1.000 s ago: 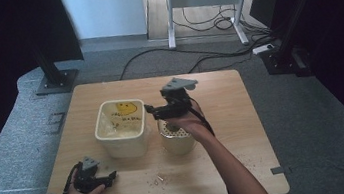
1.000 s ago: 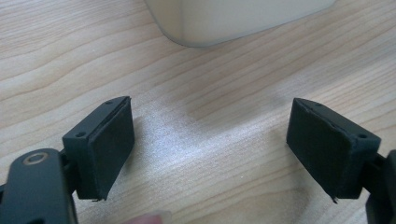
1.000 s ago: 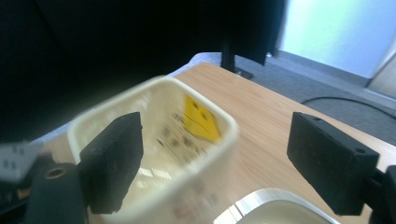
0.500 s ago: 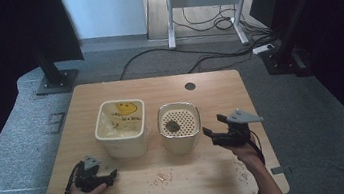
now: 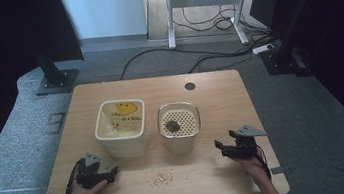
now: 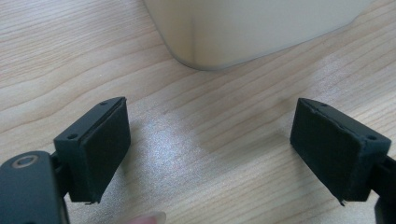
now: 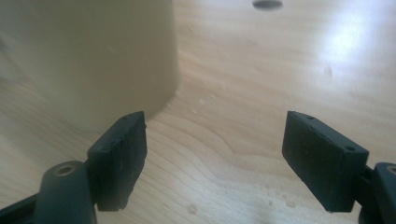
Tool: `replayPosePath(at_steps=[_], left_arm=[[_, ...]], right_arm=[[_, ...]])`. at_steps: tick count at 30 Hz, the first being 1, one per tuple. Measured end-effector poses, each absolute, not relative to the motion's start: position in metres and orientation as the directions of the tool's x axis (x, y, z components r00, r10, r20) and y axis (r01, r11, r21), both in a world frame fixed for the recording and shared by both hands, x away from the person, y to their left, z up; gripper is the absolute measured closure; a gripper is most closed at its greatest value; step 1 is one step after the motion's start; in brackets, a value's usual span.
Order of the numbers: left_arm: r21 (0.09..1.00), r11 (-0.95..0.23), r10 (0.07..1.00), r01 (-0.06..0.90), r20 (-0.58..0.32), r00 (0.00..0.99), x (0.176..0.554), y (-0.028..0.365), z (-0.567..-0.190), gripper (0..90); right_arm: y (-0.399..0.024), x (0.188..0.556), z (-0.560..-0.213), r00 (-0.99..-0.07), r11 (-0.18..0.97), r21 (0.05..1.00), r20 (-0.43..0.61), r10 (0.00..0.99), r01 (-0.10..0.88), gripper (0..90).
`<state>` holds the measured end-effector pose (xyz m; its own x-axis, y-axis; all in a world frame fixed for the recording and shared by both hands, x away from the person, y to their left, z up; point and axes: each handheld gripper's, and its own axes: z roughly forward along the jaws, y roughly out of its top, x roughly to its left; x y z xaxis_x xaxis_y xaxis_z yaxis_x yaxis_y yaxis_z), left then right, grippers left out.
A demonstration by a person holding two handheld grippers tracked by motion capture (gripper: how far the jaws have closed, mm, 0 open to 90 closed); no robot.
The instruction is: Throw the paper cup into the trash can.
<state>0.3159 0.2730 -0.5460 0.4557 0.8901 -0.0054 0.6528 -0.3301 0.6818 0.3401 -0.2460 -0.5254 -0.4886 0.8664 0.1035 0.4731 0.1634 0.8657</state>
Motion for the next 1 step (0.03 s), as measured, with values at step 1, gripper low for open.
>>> replayPosePath(at_steps=[1], left_arm=[[0.682, -0.33, 0.89, 0.653, -0.005, 0.456, 0.3159, 0.273, -0.546, 12.0]], right_arm=[[-0.2448, 0.3424, -0.5292, -0.483, 0.172, 0.857, 0.1, 0.87, 0.486, 21.6]])
